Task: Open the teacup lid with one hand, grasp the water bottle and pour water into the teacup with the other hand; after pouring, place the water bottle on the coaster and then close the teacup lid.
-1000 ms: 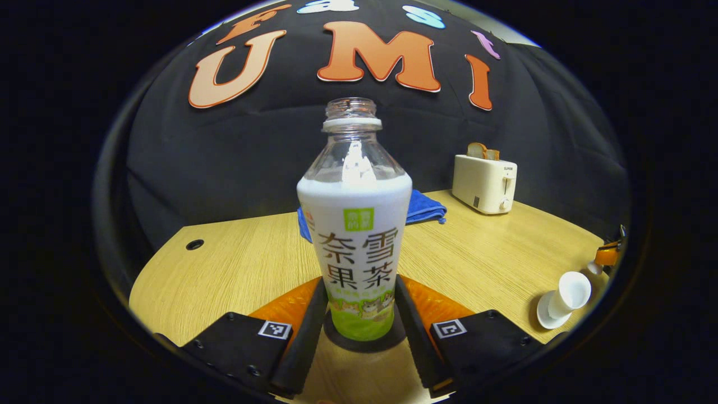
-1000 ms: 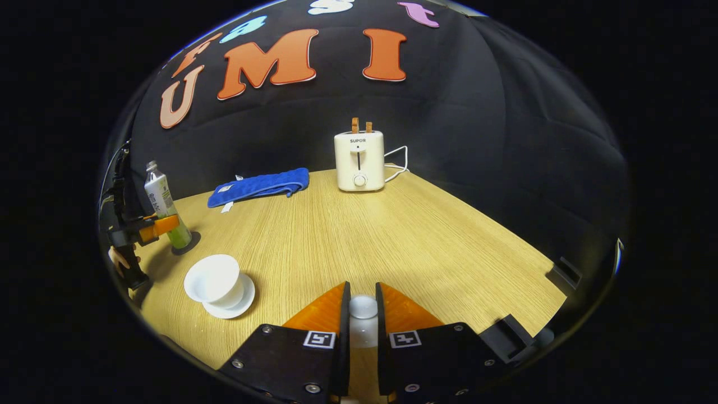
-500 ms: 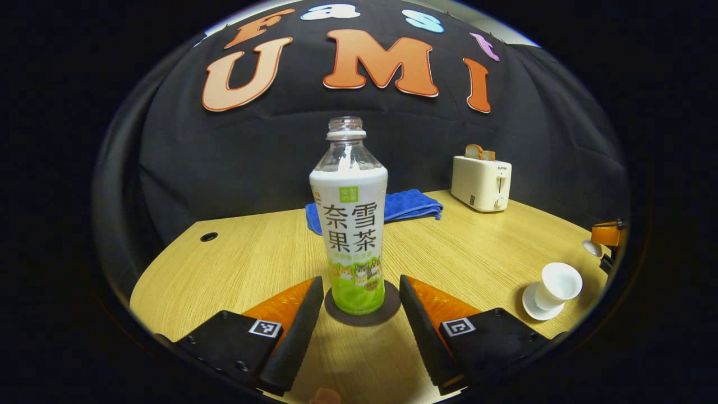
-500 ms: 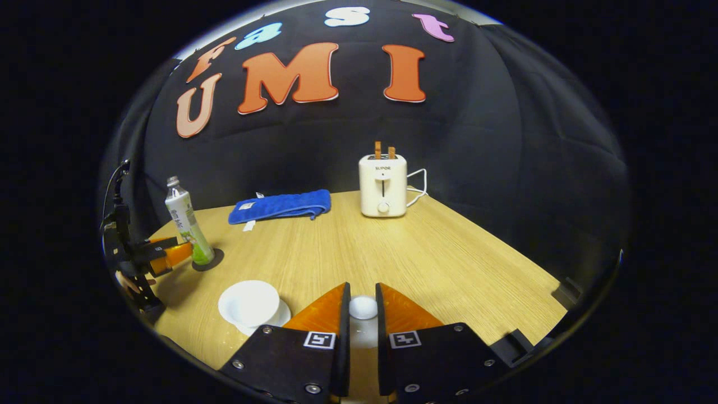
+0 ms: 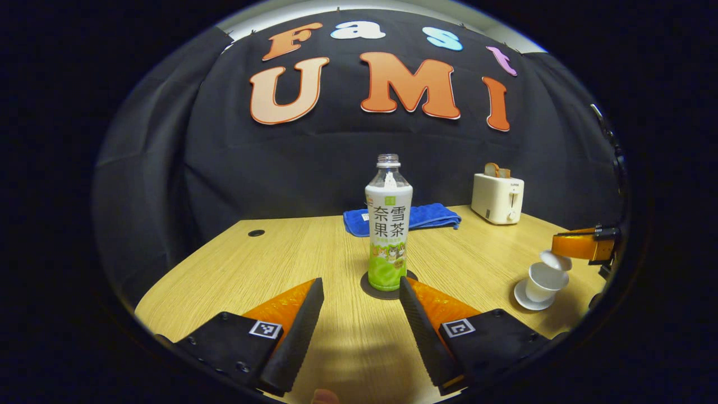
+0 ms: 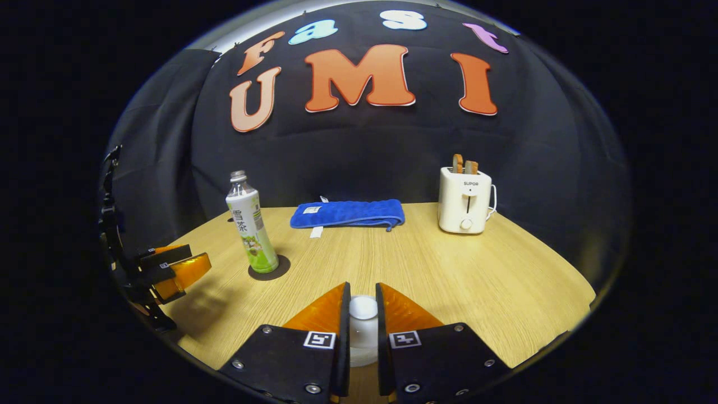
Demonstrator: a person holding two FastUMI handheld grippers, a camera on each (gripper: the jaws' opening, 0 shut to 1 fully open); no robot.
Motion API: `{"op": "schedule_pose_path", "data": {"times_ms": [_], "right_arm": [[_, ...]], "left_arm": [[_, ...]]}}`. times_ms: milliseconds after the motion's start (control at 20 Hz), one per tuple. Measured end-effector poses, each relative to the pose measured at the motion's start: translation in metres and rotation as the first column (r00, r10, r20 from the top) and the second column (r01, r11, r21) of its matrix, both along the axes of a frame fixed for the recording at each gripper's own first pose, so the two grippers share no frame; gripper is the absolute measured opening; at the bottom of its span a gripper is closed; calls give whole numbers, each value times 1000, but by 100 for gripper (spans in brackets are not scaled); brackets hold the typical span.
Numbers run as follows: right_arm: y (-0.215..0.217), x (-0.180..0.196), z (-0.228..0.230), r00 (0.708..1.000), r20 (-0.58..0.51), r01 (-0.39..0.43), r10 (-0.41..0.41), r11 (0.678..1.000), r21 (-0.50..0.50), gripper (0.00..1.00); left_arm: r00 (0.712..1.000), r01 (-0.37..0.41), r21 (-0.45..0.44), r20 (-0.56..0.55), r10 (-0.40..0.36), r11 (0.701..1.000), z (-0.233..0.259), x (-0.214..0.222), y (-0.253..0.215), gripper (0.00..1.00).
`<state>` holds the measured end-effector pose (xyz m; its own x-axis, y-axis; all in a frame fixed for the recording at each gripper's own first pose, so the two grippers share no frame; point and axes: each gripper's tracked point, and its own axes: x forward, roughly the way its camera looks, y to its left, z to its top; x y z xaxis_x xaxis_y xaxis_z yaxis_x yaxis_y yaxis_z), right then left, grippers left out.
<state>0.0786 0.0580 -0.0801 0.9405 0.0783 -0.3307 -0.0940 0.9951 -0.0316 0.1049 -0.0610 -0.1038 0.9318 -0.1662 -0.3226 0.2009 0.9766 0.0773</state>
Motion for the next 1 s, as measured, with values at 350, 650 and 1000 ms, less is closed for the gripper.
{"op": "schedule_pose_path", "data": {"times_ms": [350,650,1000], "right_arm": [[-1,-2,-20,1000,-19,-4,4,1000,-28,21],[2,-4,-21,1000,-16,-10,10,999,-39,27],[-14,-18,3,1000,19,25,-24,999,-42,59]], "left_arm": [[1000,-19,-31,-5,19,999,2,-4,13,88],[1000,-26,-41,2,26,999,3,-11,24,88],[998,-57,-21,0,57,998,9,-19,31,88]]}}
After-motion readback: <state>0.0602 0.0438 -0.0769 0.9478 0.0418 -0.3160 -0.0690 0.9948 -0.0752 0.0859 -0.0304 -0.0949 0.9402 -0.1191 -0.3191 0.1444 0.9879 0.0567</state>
